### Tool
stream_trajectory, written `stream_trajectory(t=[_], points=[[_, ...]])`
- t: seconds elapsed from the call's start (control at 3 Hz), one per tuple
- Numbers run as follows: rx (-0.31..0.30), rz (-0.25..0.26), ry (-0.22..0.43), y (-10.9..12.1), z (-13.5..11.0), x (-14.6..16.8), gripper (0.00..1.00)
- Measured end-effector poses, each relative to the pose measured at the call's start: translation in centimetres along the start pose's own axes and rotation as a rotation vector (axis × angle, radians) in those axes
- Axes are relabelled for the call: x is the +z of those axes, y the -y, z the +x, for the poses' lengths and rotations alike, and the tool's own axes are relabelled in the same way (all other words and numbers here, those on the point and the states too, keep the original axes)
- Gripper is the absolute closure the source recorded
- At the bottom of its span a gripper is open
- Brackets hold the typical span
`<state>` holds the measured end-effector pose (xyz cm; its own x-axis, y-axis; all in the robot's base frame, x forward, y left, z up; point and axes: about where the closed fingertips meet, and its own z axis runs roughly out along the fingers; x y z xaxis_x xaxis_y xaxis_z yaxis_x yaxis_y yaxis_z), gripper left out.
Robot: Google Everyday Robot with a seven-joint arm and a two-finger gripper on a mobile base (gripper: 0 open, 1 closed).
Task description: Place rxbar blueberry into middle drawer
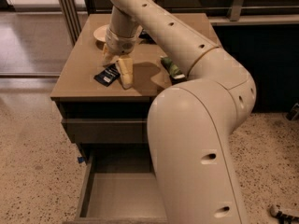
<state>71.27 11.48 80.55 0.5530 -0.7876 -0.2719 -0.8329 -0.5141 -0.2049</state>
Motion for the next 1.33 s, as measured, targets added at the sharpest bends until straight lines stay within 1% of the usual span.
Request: stream_trajectory(t=[0.67,1.0,1.33], points=[[0.000,0.000,0.000,0.0,0.0,0.0,0.89],[0.000,0.000,0.000,0.0,0.0,0.0,1.00],[0.000,0.000,0.000,0.3,-0.4,-1.5,1.00]])
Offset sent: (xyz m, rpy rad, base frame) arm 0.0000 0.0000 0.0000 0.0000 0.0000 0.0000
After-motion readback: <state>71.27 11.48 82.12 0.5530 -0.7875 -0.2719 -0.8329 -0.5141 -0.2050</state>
